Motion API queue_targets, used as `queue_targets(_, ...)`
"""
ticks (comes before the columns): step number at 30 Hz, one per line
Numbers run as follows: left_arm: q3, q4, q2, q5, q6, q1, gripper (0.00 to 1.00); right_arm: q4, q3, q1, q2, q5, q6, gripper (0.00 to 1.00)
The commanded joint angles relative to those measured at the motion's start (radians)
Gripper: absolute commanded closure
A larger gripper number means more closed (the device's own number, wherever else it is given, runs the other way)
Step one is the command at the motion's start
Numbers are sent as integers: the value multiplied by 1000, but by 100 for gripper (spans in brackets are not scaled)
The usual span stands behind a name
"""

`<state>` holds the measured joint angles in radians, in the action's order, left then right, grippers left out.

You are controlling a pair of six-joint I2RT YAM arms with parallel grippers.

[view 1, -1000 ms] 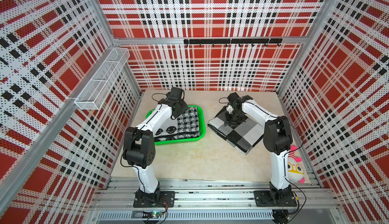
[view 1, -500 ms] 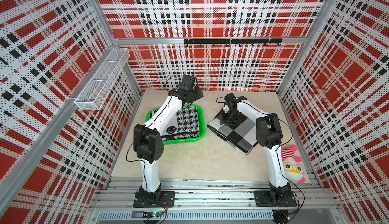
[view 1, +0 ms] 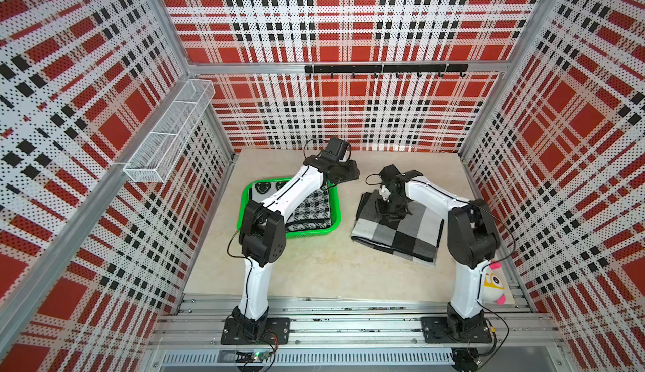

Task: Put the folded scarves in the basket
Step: Move the basket to the center of the board.

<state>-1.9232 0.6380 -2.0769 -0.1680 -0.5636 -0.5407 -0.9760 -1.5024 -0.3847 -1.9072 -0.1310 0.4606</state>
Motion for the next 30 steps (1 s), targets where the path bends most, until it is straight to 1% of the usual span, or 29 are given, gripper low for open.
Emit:
queue_targets(1,13,8,-16,-17,48,-19,40,-26,114,104,149,114,188,35)
queue_targets(3,30,15,-19,-22,58,-32,40,-29,213,187,230,116,255,33)
queue_targets(5,52,18,-22,-27,67,-47,39,-34,267,241,271,122,275,31)
queue_targets(8,70,45,-26,3,81,-71,39,-38,331,286,292,136,297,27)
queue_targets(14,134,77,-9,40,111,-96,39,65,470,361,315,94,346,23)
queue_targets(17,168,77,7,62,132,-119,38,86,478,369,305,111,354,21)
queue_targets(20,171,78,7,77,135,-147,37,111,480,378,291,117,360,21)
queue_targets(24,167,78,3,85,116,-168,37,127,445,382,272,114,356,23)
queue_targets(28,201,65,26,110,56,-142,38,118,393,381,257,125,338,25)
queue_targets(30,239,32,42,86,17,-107,39,114,375,381,249,124,326,26)
